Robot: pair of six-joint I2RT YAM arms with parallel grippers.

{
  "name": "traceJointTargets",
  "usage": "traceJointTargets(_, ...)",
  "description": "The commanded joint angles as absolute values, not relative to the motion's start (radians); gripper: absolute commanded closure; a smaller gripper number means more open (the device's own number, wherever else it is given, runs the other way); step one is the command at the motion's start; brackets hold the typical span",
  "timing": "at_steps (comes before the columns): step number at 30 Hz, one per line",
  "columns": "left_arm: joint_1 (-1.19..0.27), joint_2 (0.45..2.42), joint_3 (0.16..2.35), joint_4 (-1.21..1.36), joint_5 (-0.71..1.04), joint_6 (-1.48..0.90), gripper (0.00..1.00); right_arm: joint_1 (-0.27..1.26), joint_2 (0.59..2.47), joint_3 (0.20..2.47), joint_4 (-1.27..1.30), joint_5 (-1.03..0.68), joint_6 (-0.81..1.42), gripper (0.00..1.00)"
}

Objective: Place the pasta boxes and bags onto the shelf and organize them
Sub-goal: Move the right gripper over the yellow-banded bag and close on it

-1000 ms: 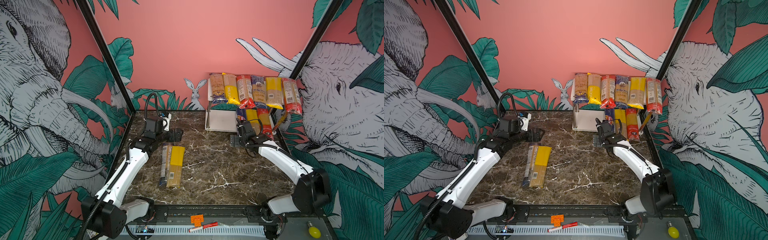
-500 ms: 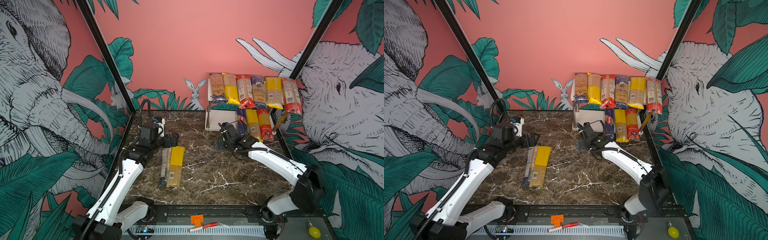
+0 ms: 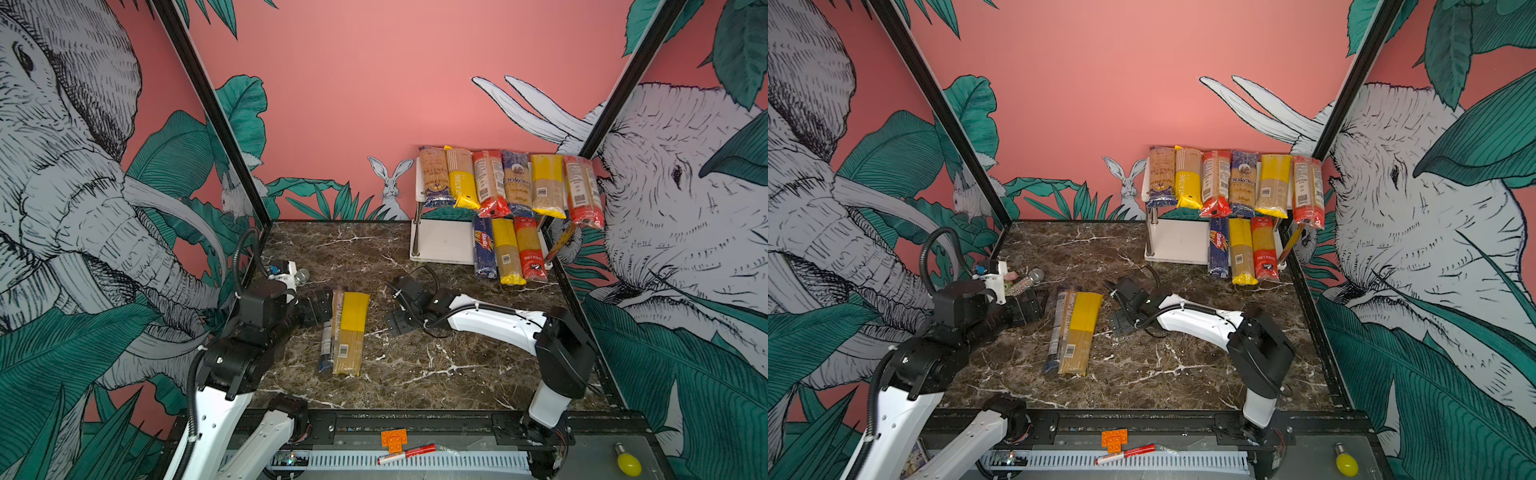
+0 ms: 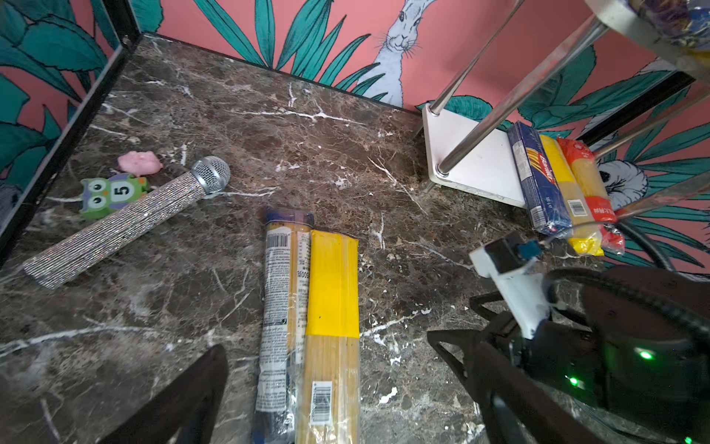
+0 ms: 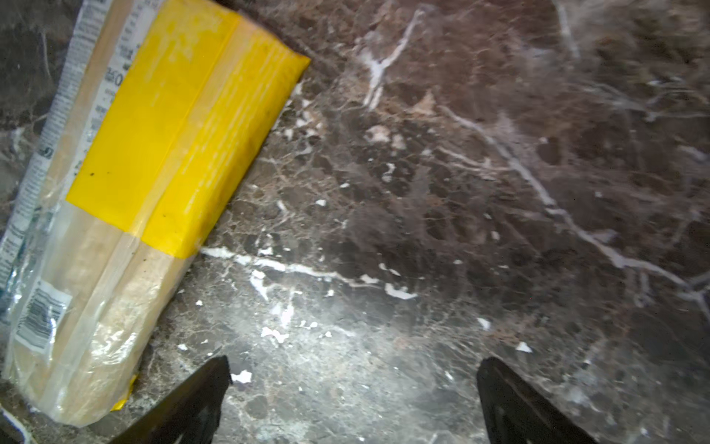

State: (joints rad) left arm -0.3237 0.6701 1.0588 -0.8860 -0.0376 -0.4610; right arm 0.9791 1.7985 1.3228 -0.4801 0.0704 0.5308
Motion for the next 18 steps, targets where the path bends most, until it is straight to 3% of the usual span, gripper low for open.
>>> traceJointTargets(1,-0.318,0.628,1.067,-1.015,-0.098,-0.5,0.01,1.021,1.847,1.422,-0.474,0.033,0.51,0.01)
traceJointTargets(18,-0.318,0.546,1.141,-1.166,-0.123,-0.468,0.01,1.22,2.143,1.712,-0.609,0.056,0.484,0.01)
